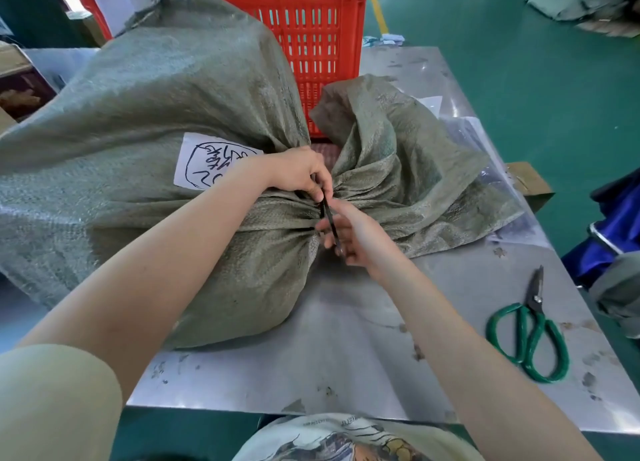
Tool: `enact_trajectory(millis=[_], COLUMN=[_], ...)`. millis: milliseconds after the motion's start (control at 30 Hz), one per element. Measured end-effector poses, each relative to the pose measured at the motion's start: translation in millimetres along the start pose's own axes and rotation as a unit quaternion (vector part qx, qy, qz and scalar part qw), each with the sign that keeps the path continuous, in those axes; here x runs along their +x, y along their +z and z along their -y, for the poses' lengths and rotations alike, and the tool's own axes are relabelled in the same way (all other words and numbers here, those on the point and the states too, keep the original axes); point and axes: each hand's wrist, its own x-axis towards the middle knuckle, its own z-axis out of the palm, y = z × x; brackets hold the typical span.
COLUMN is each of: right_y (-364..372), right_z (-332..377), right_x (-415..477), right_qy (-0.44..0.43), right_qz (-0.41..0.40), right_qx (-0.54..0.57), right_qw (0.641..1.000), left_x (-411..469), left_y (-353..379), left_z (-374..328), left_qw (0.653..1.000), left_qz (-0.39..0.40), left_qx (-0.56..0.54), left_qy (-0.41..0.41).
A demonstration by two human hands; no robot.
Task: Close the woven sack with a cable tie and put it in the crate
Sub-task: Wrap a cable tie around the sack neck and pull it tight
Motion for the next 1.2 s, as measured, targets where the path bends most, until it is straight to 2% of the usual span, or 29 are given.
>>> enact_trajectory(millis=[167,367,533,1200], right_y=[16,14,16,11], right_z=[-1,-12,-18,-35], right_x=[9,-2,-19,-33], right_qy=[-0.056,-0.047,-0.047,-0.061], right_qz=[-0.045,-0.049,-0.031,-0.047], right_qx=[0.079,0.129,0.136,0.111], right_qw=[0.994,0.989,0.989,0.991], left_x=[1,0,0,6], left_y=[0,0,1,0], left_z=[-2,-5,-5,-2], left_qw=[0.999,0.998,0.998,0.996], left_qz=[0.003,-0.003,-0.006,0.013], left_qx=[0.038,0.059,0.055,0.082], left_qy=[0.001,0.002,0.005,-0.020])
